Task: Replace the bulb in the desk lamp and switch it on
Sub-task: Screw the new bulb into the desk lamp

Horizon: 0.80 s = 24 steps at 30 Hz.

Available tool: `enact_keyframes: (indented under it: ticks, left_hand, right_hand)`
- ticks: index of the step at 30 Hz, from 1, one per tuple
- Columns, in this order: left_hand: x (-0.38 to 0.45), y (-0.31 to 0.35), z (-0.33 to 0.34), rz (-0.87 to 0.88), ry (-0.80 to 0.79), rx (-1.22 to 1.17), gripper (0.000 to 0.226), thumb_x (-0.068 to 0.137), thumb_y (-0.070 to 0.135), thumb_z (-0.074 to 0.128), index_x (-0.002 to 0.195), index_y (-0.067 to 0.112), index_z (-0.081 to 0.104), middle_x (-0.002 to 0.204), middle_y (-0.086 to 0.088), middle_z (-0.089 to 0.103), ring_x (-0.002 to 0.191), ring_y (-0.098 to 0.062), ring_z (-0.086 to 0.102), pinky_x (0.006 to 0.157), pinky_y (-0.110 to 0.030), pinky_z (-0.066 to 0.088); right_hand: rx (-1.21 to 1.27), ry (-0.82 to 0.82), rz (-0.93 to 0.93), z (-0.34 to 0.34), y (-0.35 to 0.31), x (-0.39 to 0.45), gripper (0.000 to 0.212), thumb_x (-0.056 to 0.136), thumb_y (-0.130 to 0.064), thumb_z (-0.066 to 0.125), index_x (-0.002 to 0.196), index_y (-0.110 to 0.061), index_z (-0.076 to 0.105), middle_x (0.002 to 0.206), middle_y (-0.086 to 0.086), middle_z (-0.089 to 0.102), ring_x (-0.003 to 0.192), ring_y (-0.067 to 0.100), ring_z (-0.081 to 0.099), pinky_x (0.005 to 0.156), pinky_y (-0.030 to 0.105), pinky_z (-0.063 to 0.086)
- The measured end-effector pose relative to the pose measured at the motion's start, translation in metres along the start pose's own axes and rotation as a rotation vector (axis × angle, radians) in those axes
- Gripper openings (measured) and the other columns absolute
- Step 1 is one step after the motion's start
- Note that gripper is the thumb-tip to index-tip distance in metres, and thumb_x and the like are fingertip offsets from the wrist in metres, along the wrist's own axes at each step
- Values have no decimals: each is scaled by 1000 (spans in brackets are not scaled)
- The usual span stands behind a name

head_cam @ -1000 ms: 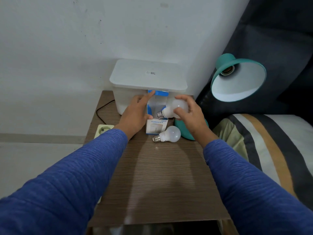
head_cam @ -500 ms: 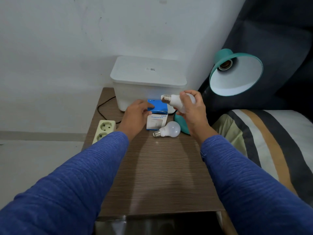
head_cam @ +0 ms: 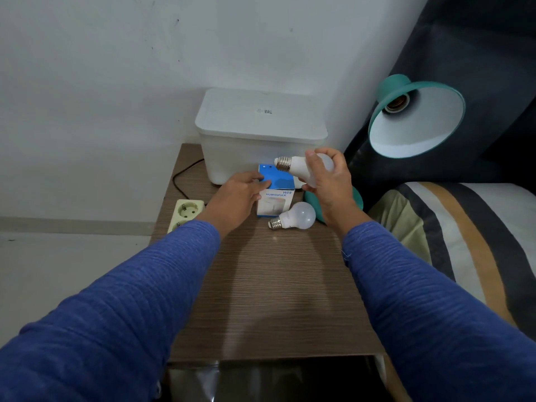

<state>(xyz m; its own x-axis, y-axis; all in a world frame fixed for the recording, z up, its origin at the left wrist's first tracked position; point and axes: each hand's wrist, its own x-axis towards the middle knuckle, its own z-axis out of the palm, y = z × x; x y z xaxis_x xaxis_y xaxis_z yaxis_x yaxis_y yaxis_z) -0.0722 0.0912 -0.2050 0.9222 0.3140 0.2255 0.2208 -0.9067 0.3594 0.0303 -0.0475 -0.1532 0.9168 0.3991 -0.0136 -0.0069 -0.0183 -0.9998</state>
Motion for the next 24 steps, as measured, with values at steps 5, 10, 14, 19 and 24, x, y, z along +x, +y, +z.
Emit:
enact_keyframes:
  ticks: [5, 10, 14, 19, 24]
  left_hand:
    - [-13, 3, -15, -92, -56, 5, 52, 91, 7, 54, 140, 13, 41, 147, -8, 37, 128, -28, 46, 104, -35, 40]
    - [12, 38, -63, -81, 48, -43, 47, 93, 9, 49, 140, 13, 42, 144, -9, 40, 129, -26, 44, 106, -33, 36]
    - [53, 91, -102, 79, 164, -92, 42, 95, 13, 47, 138, 12, 45, 138, -13, 48, 123, -27, 50, 104, -30, 34]
    - [90, 164, -127, 273, 131, -110, 44, 97, 9, 43, 140, 15, 42, 142, -9, 47, 129, -22, 46, 105, -20, 26]
    - [112, 190, -124, 289, -45, -78, 47, 97, 11, 46, 142, 22, 40, 147, -5, 45, 133, -21, 43, 108, -20, 26]
  right_hand:
    - [-145, 5, -78, -5, -11, -17, 23, 87, -30, 64, 106, -26, 51, 96, -12, 51, 95, 17, 60, 76, 35, 59]
    - [-265, 170, -190, -24, -44, -41, 32, 74, -29, 63, 106, -27, 56, 109, 1, 58, 95, 19, 58, 84, 39, 55]
    - [-228, 313, -318, -48, -64, -63, 50, 66, -26, 52, 116, -19, 57, 109, 4, 47, 95, 18, 51, 92, 35, 48]
    - [-248, 524, -307, -74, -73, -63, 55, 76, -10, 62, 129, -17, 48, 118, 4, 36, 98, 14, 43, 92, 24, 44]
    - [-245, 568, -218, -81, -73, -45, 63, 78, -13, 65, 136, -19, 42, 132, 12, 42, 107, 18, 47, 85, 12, 31]
